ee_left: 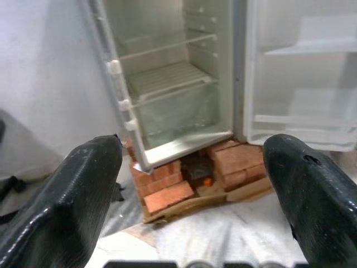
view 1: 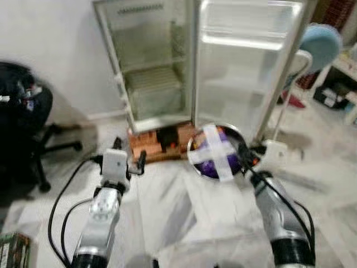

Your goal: Restocking fridge

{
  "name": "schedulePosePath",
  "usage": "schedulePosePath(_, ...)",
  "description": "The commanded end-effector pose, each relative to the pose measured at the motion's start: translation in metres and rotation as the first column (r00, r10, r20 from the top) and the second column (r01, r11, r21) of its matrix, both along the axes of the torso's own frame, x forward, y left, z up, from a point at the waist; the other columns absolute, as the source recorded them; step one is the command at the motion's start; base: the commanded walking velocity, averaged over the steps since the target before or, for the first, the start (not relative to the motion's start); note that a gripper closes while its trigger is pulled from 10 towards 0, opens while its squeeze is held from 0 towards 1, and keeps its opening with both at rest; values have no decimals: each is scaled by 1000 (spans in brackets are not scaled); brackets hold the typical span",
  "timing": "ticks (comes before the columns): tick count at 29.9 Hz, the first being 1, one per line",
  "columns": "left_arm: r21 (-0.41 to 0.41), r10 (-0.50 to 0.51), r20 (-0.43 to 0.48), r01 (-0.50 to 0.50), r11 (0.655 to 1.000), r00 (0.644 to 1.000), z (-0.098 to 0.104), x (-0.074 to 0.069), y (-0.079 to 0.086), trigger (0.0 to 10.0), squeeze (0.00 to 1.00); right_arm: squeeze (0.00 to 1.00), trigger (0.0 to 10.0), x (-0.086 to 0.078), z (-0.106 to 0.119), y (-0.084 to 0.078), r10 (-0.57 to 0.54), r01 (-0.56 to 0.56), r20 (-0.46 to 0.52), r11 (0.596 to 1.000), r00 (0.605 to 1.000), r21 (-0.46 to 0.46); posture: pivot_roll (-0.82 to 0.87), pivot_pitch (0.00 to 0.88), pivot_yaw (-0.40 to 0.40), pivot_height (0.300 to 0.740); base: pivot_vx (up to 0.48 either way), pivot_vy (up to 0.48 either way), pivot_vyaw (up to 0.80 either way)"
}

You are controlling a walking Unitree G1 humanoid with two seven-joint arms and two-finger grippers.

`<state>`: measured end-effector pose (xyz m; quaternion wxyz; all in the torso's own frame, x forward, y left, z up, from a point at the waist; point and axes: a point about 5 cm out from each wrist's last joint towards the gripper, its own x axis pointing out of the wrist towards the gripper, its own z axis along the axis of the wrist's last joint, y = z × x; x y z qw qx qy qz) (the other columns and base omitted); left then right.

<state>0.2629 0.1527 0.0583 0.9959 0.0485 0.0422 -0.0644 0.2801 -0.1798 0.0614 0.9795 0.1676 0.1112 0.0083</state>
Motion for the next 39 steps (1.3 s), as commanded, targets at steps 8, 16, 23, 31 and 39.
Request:
schedulePosePath(8,31,-8,36,7,1000,999,5,0,8,10000,0,0,10000,4,5,15,41,-42,27,999,999,18,-36,0,25,740,0,60,0)
schedulePosePath(16,15,-29,30,29,999,999,5,-2,7,10000,0,0,10000,6,7,15,53,-54,35,998,998,17,-34,0,21,740,70,0,0)
schedulePosePath(23,3,-38,28,38,999,999,4,-2,5,10000,0,0,10000,5,7,15,56,-57,37,998,998,19,-42,0,21,740,332,191,0)
schedulePosePath(31,-3,-48,28,48,999,998,4,0,3,10000,0,0,10000,6,8,14,63,-63,39,998,997,10,-46,0,19,740,343,336,0)
schedulePosePath(39,-9,-49,33,49,999,998,5,2,0,10000,0,0,10000,10,10,14,71,-72,44,997,996,7,-43,0,10,740,342,337,355)
